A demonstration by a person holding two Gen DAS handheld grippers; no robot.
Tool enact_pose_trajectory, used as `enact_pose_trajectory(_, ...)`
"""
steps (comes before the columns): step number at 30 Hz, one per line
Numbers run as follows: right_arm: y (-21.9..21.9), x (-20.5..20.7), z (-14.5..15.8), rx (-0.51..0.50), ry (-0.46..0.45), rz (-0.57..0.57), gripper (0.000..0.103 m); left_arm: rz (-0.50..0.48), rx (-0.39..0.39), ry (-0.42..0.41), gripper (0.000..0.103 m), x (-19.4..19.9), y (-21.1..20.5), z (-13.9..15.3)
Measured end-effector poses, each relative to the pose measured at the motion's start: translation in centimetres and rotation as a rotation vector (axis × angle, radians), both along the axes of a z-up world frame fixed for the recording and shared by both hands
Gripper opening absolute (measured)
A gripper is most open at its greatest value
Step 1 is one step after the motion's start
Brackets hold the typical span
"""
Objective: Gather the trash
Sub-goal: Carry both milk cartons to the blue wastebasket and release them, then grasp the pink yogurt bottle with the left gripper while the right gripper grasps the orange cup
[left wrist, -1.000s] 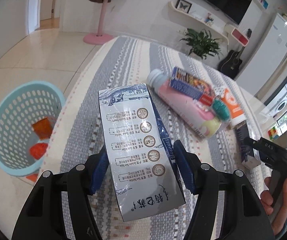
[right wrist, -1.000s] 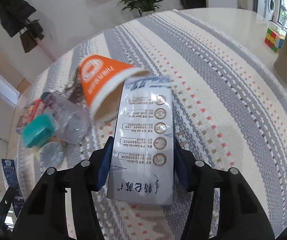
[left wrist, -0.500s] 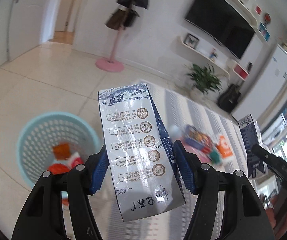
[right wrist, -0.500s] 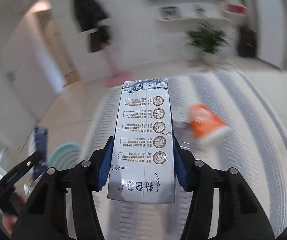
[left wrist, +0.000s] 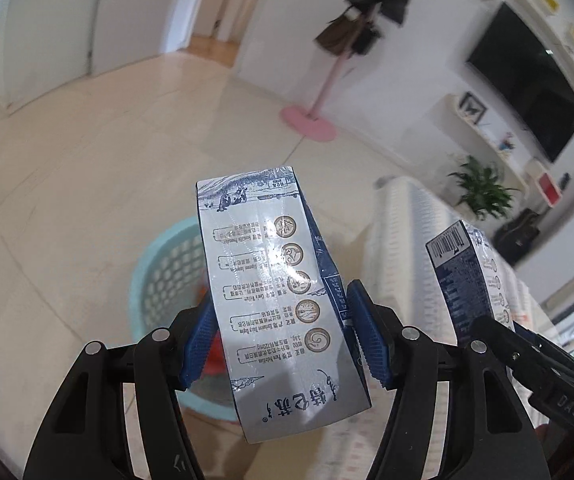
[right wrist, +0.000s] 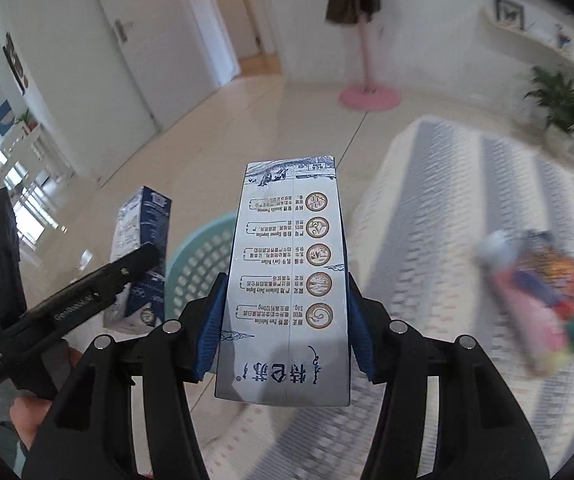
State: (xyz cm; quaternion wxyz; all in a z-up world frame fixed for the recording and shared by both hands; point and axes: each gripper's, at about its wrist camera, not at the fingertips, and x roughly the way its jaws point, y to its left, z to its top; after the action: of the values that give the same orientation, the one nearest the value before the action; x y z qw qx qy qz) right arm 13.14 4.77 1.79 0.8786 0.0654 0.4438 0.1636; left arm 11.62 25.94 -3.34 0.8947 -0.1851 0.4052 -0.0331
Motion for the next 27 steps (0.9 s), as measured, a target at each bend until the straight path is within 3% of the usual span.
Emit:
enact_pose_trajectory(7,3.2,2.7,-4.5,0.004,0.113,0.030,0.052,0.008,-0.041,0.085,0.064,1.9,2.2,-4.0)
enact_pose_trajectory(14,3.3,2.8,-5.7,-0.019,0.130,0.042,0.053,0.014,-0.046,0.099,0.067,1.5,2.7,-5.2)
enact_pose_trajectory(20,3.0,1.6,-4.8,-0.009,0.109,0.061,0.053,0.001,-0.051,0.081,0.067,0.5,2.0,-4.4)
enact_pose_trajectory(27,-0.6,-0.8,-0.8,0.009,0.007,0.049,0.053,-0.069,-0.049,-0.014,0.067,-1.0,-1.9,0.3)
